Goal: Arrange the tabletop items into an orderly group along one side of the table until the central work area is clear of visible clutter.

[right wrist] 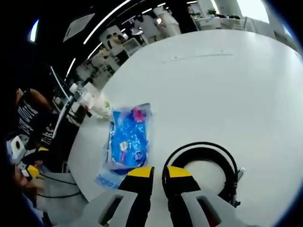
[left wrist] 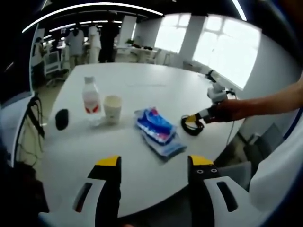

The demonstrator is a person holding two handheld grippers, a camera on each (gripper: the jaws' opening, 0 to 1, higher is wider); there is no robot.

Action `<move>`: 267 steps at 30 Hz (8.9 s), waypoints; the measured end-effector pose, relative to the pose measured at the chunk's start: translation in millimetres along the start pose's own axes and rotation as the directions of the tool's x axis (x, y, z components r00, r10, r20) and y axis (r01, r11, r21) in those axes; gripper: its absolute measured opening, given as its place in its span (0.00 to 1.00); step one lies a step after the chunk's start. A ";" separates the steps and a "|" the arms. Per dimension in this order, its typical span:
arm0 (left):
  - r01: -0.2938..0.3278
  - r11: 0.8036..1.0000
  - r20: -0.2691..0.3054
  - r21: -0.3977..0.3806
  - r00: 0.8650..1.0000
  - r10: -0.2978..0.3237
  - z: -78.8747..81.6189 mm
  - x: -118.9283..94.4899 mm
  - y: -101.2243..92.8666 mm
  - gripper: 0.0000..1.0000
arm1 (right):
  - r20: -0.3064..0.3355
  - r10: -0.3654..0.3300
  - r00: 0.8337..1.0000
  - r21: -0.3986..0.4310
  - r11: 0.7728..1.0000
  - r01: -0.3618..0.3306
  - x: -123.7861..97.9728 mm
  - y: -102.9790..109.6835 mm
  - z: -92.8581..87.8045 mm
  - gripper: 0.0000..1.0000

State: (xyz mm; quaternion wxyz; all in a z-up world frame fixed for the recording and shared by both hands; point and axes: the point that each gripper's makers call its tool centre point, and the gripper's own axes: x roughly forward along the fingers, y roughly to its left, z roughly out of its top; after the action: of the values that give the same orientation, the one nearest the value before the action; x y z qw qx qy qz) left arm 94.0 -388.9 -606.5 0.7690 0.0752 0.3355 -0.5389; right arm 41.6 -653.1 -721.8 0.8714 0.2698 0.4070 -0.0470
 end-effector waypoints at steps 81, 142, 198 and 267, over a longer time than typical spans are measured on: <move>-0.091 0.990 0.030 0.112 0.996 0.088 31.7 -18.7 68.9 0.77 | -0.223 0.014 0.975 -0.486 0.865 -0.124 69.7 43.9 42.7 0.00; -0.037 0.994 0.024 0.104 0.999 0.034 22.7 -12.6 44.8 0.74 | -0.121 0.065 0.990 -0.093 0.993 -0.077 14.2 46.6 -54.9 0.19; 0.011 0.996 -0.012 0.087 1.000 -0.010 13.4 5.9 26.1 0.73 | 0.148 -0.032 0.988 0.081 0.997 0.021 -40.7 -45.7 26.5 0.00; 0.008 0.998 -0.070 0.067 0.998 -0.004 6.3 15.6 19.1 0.72 | 0.040 -0.269 0.962 0.118 0.958 0.263 -30.2 -159.7 48.8 0.03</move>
State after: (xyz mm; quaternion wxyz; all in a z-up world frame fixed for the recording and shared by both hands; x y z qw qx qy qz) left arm 116.5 -396.2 -615.7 0.7522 0.1188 0.3443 -0.5492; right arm 6.8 -817.8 -743.0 0.8516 0.2597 0.4119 -0.1940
